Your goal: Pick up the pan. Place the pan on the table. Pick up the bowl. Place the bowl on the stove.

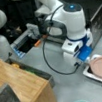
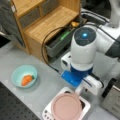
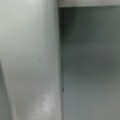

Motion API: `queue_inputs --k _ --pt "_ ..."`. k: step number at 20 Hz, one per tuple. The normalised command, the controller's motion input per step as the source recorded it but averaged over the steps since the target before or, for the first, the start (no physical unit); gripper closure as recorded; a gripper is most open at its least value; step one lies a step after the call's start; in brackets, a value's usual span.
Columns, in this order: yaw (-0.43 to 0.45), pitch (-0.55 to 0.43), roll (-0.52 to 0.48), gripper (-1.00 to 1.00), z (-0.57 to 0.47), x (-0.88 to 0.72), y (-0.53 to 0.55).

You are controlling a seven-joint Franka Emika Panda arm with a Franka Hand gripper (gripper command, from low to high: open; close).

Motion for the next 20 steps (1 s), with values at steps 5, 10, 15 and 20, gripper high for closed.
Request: queue_inputs --k 5,10,15,20 --pt "0.157 -0.125 -0.084 -1.00 -0.18 -0.01 -0.05" --pt "0.138 -0.113 -0.100 -1.00 -0.11 -0.08 -0.07" --pt "0.131 -0.098 -0.111 -1.00 -0.06 -0.11 -0.07" --pt "0.134 -0.087 -0.109 -1.00 -0.05 -0.15 -0.07"
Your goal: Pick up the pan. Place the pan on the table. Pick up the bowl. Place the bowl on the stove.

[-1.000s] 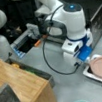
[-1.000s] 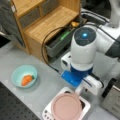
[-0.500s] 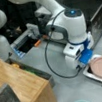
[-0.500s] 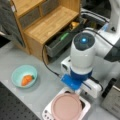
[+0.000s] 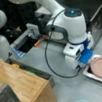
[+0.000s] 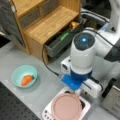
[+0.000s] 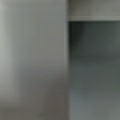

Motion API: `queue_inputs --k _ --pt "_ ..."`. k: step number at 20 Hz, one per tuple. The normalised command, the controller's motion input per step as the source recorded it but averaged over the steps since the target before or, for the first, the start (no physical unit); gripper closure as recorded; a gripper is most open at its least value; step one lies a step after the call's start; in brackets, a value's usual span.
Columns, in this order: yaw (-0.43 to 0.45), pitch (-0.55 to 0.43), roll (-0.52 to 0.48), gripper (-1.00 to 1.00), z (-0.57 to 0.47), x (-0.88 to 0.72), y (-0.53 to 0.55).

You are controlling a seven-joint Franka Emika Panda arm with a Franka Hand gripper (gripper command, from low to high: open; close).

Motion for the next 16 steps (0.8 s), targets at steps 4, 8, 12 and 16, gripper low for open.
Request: queue_inputs --k 4,8,12,16 --pt "0.139 -0.079 -0.100 -1.00 -0.05 -0.20 -0.09" --pt "0.134 -0.070 -0.088 -1.00 -0.05 -0.22 -0.10" --pt "0.133 -0.070 -0.078 -1.00 -0.04 -0.22 -0.10" --pt "0.126 -0.063 -0.063 -1.00 -0.03 -0.21 -0.10"
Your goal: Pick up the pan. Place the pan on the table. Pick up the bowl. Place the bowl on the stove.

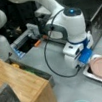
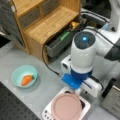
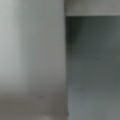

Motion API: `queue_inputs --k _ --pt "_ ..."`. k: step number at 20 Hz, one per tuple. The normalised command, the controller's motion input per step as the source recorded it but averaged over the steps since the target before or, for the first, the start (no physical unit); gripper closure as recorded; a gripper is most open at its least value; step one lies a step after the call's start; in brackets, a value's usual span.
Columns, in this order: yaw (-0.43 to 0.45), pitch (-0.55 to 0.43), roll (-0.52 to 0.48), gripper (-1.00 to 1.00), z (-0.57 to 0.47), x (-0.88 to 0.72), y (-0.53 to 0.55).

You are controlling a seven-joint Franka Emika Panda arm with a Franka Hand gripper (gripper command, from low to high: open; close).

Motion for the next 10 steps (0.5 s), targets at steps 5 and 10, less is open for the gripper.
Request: queue_inputs --k 5,10 --pt "0.122 -0.056 -0.052 -1.00 -0.04 -0.18 -0.07" --pt "0.122 -0.052 -0.051 -1.00 -0.06 -0.16 -0.07"
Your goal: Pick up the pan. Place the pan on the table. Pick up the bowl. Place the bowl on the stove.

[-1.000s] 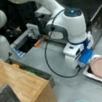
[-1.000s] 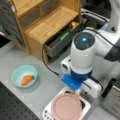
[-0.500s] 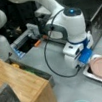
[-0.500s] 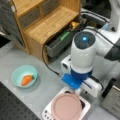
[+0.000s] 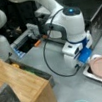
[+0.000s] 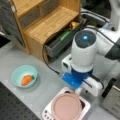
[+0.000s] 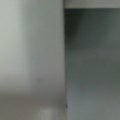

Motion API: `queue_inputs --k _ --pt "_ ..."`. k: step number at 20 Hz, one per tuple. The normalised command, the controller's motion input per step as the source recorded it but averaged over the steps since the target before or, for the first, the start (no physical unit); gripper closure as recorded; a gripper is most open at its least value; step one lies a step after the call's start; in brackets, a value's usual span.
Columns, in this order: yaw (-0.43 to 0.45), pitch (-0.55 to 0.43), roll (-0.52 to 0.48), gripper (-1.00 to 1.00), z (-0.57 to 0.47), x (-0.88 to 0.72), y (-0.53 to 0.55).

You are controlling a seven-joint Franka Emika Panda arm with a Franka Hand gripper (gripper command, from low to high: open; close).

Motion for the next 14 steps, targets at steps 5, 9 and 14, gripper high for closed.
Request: queue_inputs --k 5,9,14 --pt "0.122 -0.075 -0.046 1.00 -0.08 -0.13 -0.08" --pt "0.104 -0.069 -0.051 1.00 -0.08 -0.13 -0.06" --pt "0.100 -0.084 -0.056 1.00 -0.08 -0.15 -0.07"
